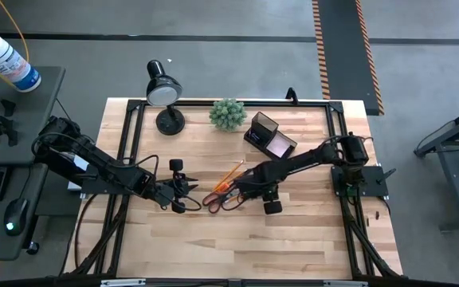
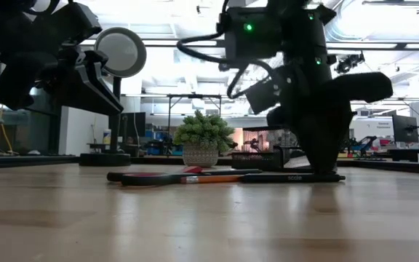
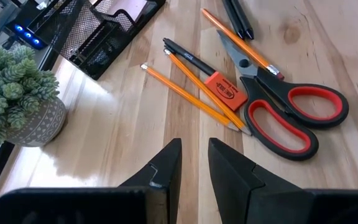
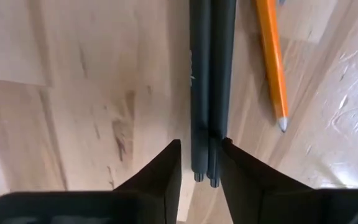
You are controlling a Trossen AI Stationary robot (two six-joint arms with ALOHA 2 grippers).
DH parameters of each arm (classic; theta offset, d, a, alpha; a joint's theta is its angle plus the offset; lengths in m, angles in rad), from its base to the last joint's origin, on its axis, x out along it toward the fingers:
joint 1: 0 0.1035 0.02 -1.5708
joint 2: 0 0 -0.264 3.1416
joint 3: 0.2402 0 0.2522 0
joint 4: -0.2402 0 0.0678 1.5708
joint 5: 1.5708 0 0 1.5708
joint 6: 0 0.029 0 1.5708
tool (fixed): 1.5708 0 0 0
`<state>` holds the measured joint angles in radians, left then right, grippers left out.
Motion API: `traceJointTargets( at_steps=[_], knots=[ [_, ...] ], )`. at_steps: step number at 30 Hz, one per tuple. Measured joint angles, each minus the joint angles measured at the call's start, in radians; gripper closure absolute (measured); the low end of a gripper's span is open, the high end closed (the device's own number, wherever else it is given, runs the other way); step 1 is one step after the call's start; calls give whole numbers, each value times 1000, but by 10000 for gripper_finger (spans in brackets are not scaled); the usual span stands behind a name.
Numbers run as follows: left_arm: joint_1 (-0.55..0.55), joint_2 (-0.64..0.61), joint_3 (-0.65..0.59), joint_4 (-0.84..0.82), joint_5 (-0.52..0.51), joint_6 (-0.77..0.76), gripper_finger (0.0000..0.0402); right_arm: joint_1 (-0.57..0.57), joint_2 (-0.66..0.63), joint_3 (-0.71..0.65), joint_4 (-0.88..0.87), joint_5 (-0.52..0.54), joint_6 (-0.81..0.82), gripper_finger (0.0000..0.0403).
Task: Pick and place office supplies into organizer
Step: Put the center black ballpen into the black desk organizer
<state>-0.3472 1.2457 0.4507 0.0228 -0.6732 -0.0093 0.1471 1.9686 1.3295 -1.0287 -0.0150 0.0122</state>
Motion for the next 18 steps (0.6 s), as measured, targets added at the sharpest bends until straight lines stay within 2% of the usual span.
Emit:
traceJointTargets(
  at_steps=[5, 18],
  knots=[
    [0, 0, 0, -3, 3, 0, 334, 0, 0, -31, 25, 26, 14, 299],
    [0, 0, 0, -4, 3, 0, 334, -1, -9, -98, 157, -28, 33, 322]
  ],
)
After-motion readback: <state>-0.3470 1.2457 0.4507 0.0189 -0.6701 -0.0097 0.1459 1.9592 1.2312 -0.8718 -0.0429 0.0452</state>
